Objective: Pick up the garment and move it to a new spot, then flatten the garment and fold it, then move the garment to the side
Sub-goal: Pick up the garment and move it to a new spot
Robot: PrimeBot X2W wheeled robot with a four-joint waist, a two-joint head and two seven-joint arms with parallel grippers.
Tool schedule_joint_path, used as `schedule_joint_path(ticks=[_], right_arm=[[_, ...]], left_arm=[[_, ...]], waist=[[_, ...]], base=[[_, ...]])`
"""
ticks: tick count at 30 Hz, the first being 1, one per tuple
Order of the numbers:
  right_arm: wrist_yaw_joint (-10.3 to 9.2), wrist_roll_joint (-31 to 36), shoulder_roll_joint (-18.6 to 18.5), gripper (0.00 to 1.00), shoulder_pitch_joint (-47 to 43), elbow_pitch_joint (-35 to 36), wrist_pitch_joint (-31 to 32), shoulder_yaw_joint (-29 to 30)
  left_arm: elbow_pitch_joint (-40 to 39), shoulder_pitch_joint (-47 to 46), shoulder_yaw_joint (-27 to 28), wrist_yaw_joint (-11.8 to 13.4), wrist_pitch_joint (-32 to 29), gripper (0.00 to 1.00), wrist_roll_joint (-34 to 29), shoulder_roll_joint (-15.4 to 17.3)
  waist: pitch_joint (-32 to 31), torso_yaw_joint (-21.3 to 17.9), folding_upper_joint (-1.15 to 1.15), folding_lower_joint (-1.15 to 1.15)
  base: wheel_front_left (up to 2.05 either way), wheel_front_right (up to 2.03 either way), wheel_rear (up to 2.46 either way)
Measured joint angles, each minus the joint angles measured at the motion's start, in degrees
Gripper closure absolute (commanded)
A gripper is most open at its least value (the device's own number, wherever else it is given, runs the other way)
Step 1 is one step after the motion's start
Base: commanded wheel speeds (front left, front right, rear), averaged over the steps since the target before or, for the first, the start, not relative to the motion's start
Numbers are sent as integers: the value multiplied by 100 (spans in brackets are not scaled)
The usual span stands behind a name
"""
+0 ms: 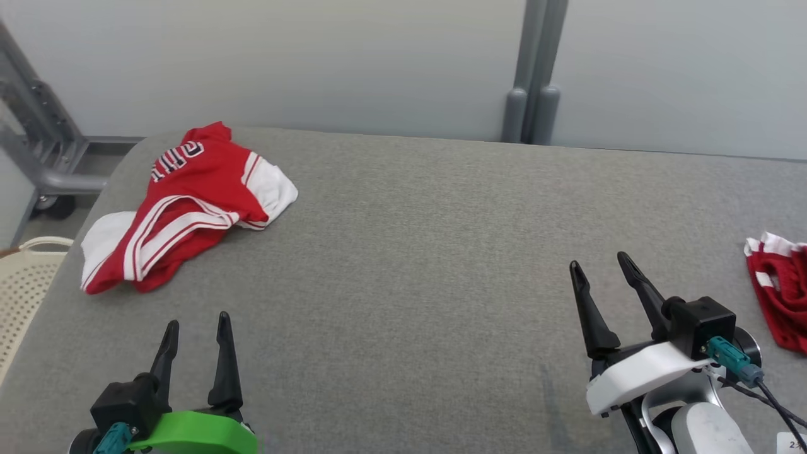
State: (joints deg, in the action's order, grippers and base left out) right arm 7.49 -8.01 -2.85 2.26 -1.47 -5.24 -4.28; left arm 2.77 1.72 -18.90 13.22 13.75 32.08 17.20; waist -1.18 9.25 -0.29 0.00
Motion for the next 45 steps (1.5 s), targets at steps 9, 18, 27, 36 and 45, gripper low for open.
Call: schedule_joint_path(ticks=[9, 18, 27, 36, 45], right_arm=[[0, -98, 2, 0, 0, -26, -40, -172], [0, -98, 4, 0, 7, -44, -44, -226], [0, -41, 7, 0, 43, -23, -32, -186], [0, 138, 8, 0, 266, 160, 98, -121], [0, 286, 5, 0, 677, 449, 165, -78]], left_arm=[[-119, 138, 51, 67, -33, 0, 16, 115], [-231, 187, 44, 93, -54, 0, 47, 131], [-260, 15, -9, 35, -124, 0, 41, 186], [83, -1552, -182, -463, -661, 0, -192, 569], [1048, -3466, -315, -1074, -1446, 0, -303, 890]], waist=[[-22, 963, 0, 0], [7, 1592, 0, 0], [110, 1454, 0, 0], [408, 1158, 0, 0], [955, 736, 0, 0]], base=[[0, 0, 0], [0, 0, 0], [0, 0, 0], [0, 0, 0], [0, 0, 0]])
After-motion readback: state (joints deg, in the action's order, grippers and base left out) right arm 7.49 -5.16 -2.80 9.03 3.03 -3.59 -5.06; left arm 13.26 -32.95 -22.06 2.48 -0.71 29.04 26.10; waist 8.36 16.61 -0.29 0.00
